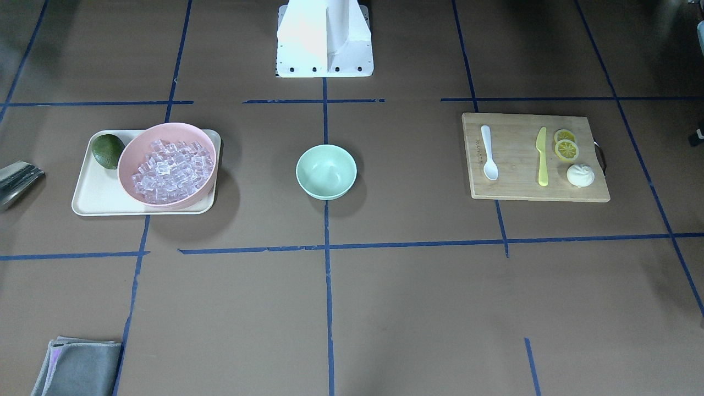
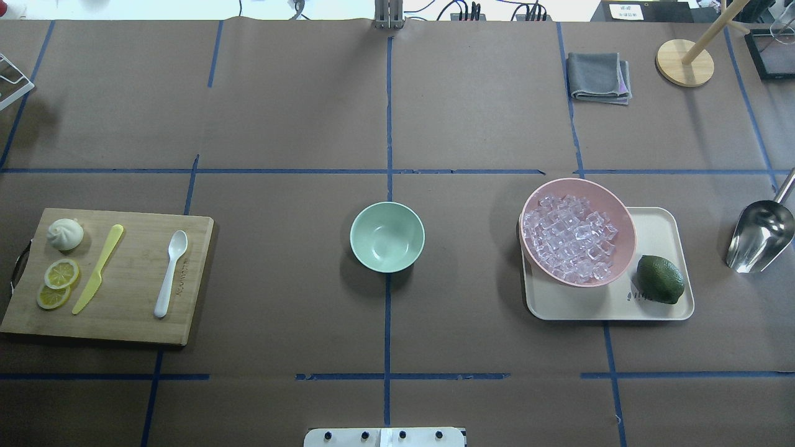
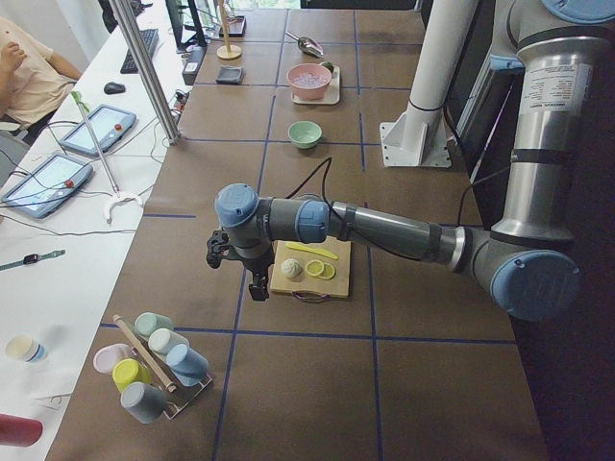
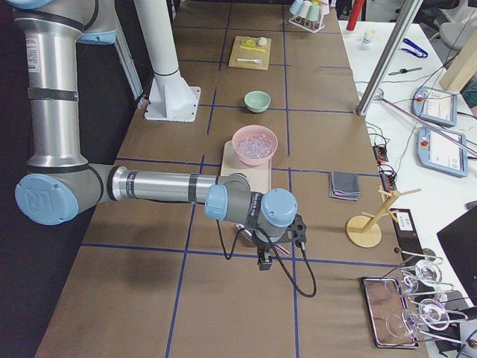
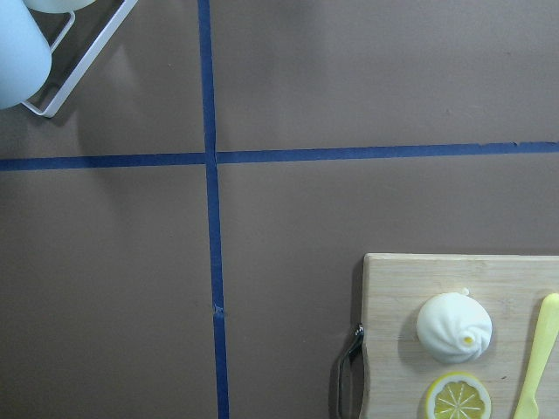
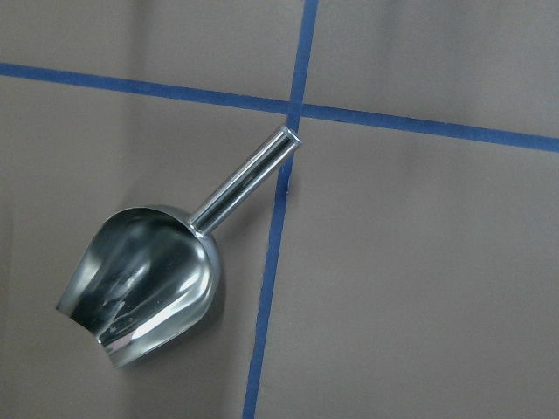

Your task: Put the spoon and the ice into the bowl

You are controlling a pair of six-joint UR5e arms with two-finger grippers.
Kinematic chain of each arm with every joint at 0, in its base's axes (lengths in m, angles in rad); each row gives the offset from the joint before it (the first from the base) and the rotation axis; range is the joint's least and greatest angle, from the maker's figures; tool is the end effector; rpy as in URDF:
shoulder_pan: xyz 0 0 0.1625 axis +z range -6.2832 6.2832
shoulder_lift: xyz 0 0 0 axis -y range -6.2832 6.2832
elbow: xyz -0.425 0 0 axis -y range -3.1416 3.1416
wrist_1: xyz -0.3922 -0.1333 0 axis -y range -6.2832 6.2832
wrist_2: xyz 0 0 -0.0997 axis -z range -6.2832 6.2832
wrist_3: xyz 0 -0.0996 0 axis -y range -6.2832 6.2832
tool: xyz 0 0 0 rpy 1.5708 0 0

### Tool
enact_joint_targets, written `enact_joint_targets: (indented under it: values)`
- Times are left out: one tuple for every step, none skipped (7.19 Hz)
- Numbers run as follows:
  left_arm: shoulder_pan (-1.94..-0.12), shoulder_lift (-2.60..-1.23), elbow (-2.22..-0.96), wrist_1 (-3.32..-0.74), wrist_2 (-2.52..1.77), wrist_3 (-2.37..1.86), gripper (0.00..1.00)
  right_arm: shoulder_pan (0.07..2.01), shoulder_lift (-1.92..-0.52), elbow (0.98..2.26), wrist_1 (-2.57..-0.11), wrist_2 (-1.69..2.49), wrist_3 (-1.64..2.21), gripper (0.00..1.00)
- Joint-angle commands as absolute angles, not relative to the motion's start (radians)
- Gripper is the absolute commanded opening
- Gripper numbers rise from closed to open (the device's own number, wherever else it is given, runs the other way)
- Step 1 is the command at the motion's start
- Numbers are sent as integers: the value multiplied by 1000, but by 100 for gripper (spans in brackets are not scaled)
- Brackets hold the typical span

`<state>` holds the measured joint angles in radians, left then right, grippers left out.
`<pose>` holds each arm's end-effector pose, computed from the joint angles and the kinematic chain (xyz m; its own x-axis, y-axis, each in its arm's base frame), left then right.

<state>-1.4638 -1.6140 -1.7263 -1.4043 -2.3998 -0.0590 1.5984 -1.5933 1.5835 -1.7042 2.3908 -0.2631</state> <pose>-0.0056 -0.5082 0.5737 0.6743 0.0370 -0.7375 -0.0671 0.9977 -0.0113 0.0735 -0.4698 0.6727 0.6628 -0.1384 0.7359 0.1502 0.9874 0.0504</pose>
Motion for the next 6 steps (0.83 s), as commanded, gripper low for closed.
enact_joint_targets:
  values:
    - [-1463,-1614,-1721,-1413,-2404,-63,100,1597,-1592,1585,-1704,2391,-264,100]
    - [-1459,-1618,-1739,-1408,-2405,-63,100,1595,-1592,1585,-1704,2391,-261,100]
    - [-1456,-1617,-1746,-1405,-2393,-63,100,1595,-1592,1585,-1704,2391,-261,100]
    - [-1456,-1617,-1746,-1410,-2393,-64,100,1595,-1592,1585,-1704,2393,-261,100]
    - [-1456,-1618,-1747,-1411,-2391,-64,100,1594,-1594,1583,-1691,2396,-256,100]
    - [-1456,-1618,-1743,-1413,-2405,-64,100,1594,-1594,1583,-1652,2404,-249,100]
